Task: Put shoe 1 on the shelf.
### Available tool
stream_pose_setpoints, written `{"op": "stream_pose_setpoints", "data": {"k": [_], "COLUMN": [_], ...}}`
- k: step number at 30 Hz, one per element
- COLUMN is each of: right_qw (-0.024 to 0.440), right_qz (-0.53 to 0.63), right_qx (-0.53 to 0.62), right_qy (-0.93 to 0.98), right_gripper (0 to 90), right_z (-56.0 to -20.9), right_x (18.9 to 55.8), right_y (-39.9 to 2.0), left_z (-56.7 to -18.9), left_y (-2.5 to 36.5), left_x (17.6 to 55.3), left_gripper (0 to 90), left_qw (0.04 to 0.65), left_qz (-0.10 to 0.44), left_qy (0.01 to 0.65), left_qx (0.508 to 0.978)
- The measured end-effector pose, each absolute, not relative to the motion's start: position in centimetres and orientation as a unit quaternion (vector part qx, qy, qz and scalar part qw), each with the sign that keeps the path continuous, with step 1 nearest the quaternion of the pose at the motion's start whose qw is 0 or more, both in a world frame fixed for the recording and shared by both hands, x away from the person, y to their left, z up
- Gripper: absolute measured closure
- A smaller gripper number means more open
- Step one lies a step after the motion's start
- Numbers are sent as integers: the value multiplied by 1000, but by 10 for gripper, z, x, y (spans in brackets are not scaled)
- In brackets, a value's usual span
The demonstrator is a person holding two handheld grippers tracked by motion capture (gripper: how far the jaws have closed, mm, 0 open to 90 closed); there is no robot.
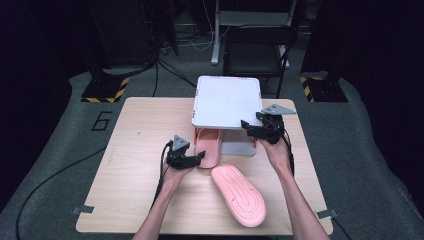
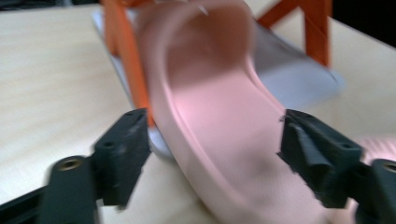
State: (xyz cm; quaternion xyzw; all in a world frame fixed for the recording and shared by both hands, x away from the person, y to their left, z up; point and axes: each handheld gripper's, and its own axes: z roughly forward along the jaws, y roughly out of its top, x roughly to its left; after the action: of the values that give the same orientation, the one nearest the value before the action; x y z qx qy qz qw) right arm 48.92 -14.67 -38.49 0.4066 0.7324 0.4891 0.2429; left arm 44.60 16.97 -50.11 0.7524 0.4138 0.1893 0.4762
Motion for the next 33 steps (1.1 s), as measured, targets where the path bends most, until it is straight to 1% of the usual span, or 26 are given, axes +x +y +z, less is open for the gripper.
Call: {"op": "stream_pose_setpoints", "data": {"k": [4,10,13,15,18,21,26,27,33], "right_qw": [244,244,243,242,242,241,242,242,243], "right_qz": [489,490,489,489,488,488,489,488,486], "right_qx": [410,411,412,412,413,413,414,414,411], "right_qy": [730,729,729,730,730,730,729,729,732], "right_gripper": [283,283,285,285,289,291,291,291,292], "right_z": [-385,-385,-385,-384,-384,-384,-384,-384,-384], "right_x": [489,489,489,489,489,489,489,489,489], "right_y": [-148,-148,-148,-148,-149,-149,-149,-150,-151], "left_z": [-505,-508,-513,-518,-520,-517,-515,-516,-515], "left_y": [167,165,160,156,154,151,145,143,136], "left_x": [433,426,426,428,432,437,448,451,463], "left_gripper": [179,179,180,185,194,236,265,265,281], "left_qw": [450,441,420,402,406,397,403,409,408], "left_qz": [184,187,179,183,178,188,192,192,201], "left_qy": [388,373,369,375,380,381,394,403,410], "left_qx": [783,795,810,815,812,813,804,796,791]}}
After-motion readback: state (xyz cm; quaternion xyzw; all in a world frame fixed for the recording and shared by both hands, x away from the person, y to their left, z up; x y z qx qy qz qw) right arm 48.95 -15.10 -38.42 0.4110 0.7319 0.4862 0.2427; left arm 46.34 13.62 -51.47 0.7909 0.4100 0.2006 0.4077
